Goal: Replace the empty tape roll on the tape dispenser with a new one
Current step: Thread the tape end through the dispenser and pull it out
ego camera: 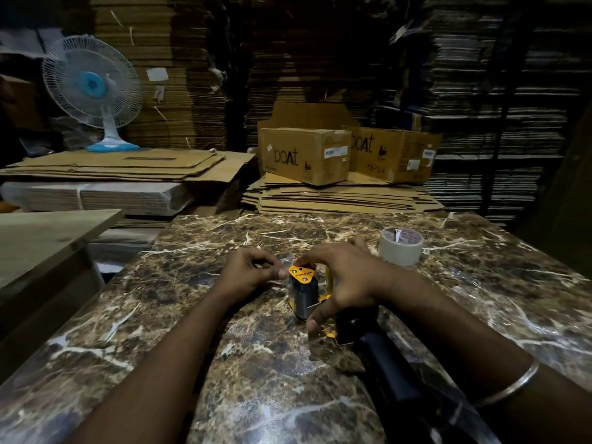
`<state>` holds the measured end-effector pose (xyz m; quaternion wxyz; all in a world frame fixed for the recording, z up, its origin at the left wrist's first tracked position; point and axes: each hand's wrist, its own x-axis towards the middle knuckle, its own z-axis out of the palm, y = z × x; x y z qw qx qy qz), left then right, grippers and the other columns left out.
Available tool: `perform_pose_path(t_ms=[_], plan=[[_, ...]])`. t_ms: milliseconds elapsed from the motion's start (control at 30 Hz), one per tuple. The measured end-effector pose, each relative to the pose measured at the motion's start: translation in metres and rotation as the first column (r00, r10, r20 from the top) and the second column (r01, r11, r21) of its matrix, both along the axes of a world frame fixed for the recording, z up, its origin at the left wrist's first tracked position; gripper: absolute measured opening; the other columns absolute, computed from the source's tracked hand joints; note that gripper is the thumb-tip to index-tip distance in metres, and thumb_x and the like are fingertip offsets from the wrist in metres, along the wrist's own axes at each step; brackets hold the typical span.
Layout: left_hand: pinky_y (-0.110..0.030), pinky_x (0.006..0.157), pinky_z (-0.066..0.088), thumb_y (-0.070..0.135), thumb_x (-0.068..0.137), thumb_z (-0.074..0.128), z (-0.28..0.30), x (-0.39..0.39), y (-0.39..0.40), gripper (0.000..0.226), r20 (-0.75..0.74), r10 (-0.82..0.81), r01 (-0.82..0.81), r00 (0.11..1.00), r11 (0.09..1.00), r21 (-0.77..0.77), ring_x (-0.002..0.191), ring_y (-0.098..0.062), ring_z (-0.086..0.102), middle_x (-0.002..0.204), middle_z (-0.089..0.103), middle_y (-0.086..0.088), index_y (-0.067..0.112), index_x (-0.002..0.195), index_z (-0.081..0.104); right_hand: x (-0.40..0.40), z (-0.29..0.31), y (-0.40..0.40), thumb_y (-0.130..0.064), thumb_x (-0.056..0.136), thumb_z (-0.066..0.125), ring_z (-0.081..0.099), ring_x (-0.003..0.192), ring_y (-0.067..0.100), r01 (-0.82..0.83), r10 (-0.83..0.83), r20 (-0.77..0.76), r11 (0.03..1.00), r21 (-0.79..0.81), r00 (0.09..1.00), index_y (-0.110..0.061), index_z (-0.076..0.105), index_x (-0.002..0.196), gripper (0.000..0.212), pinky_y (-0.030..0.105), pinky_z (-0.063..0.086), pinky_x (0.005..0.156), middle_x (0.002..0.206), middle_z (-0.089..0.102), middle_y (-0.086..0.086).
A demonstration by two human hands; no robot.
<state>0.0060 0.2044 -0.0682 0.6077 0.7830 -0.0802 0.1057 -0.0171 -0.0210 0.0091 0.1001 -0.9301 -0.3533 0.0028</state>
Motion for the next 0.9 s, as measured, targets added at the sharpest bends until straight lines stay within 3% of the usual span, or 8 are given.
perform_pose_path(t_ms=[200,333,467,600,667,733,800,900], plan=[[-0.058,0.081,0.055,-0.004,0.074,0.078,0.001,-0.001,0.0,0.01,-0.027,-0.017,0.016,0.999,0.999,-0.038,0.077,-0.034,0.068,0.086,0.068,-0.034,-0.007,0.082,0.073,0.002,-0.006,0.005,-0.06,0.067,0.077,0.052,0.121,0.013,0.016,-0.021,0.053,0.996,0.083,0.998,-0.037,0.058,0.122,0.062,0.046,0.016,0.104,0.125,0.062,-0.016],[-0.051,0.079,0.057,-0.002,0.075,0.078,0.001,0.0,0.002,0.013,-0.031,-0.045,0.044,0.999,0.998,-0.045,0.079,-0.035,0.069,0.088,0.07,-0.033,-0.008,0.086,0.073,0.003,-0.008,0.003,-0.059,0.072,0.074,0.052,0.12,0.012,-0.003,-0.004,0.074,0.995,0.103,0.997,-0.038,0.058,0.123,0.057,0.04,0.012,0.095,0.122,0.061,-0.017],[-0.039,0.07,0.055,-0.004,0.077,0.075,0.001,0.006,0.013,0.011,-0.067,-0.094,0.094,0.993,0.996,-0.004,0.073,-0.028,0.068,0.078,0.074,-0.02,-0.011,0.086,0.071,0.007,-0.012,-0.002,-0.063,0.073,0.071,0.05,0.121,0.01,-0.027,0.022,0.046,0.994,0.103,0.999,-0.04,0.056,0.127,0.06,0.052,0.011,0.108,0.122,0.059,-0.018],[-0.04,0.07,0.056,-0.002,0.074,0.079,0.004,0.022,0.024,0.004,-0.07,-0.165,0.175,0.984,0.971,0.165,0.074,-0.03,0.07,0.075,0.075,-0.017,-0.003,0.075,0.075,0.013,-0.013,-0.005,-0.059,0.076,0.063,0.048,0.123,0.009,-0.05,0.047,0.051,0.996,0.067,0.998,-0.039,0.053,0.132,0.061,0.059,0.008,0.114,0.125,0.058,-0.016],[-0.031,0.065,0.056,0.002,0.071,0.084,0.006,0.03,0.025,0.01,-0.01,-0.176,0.171,0.984,0.94,0.295,0.067,-0.018,0.071,0.068,0.075,-0.005,0.009,0.067,0.077,0.018,-0.016,-0.006,-0.059,0.078,0.061,0.046,0.13,0.009,-0.065,0.062,0.047,0.996,0.061,0.997,-0.039,0.049,0.138,0.065,0.061,0.001,0.114,0.132,0.055,-0.016],[-0.021,0.056,0.051,0.013,0.067,0.089,0.005,0.037,0.028,0.016,0.177,-0.169,0.057,0.97,0.861,0.506,0.058,-0.008,0.067,0.062,0.072,0.006,0.018,0.061,0.075,0.021,-0.02,-0.008,-0.062,0.074,0.053,0.049,0.129,0.008,-0.097,0.093,0.042,0.989,0.112,0.995,-0.039,0.048,0.138,0.068,0.066,-0.002,0.113,0.131,0.056,-0.018],[-0.02,0.05,0.047,0.025,0.066,0.09,0.003,0.042,0.035,0.02,0.33,-0.227,-0.051,0.916,0.751,0.658,0.054,-0.004,0.062,0.059,0.069,0.005,0.015,0.059,0.073,0.022,-0.026,-0.011,-0.065,0.07,0.047,0.051,0.13,0.008,-0.108,0.1,0.057,0.982,0.158,0.993,-0.039,0.05,0.136,0.071,0.07,0.005,0.113,0.131,0.058,-0.019],[-0.021,0.049,0.044,0.035,0.074,0.082,0.001,0.044,0.038,0.028,0.319,-0.315,-0.048,0.894,0.639,0.768,0.053,-0.002,0.056,0.057,0.066,0.001,0.012,0.061,0.071,0.024,-0.031,-0.013,-0.069,0.069,0.048,0.037,0.146,0.01,-0.117,0.109,0.053,0.975,0.19,0.993,-0.036,0.051,0.14,0.078,0.065,0.0,0.113,0.14,0.056,-0.021]])
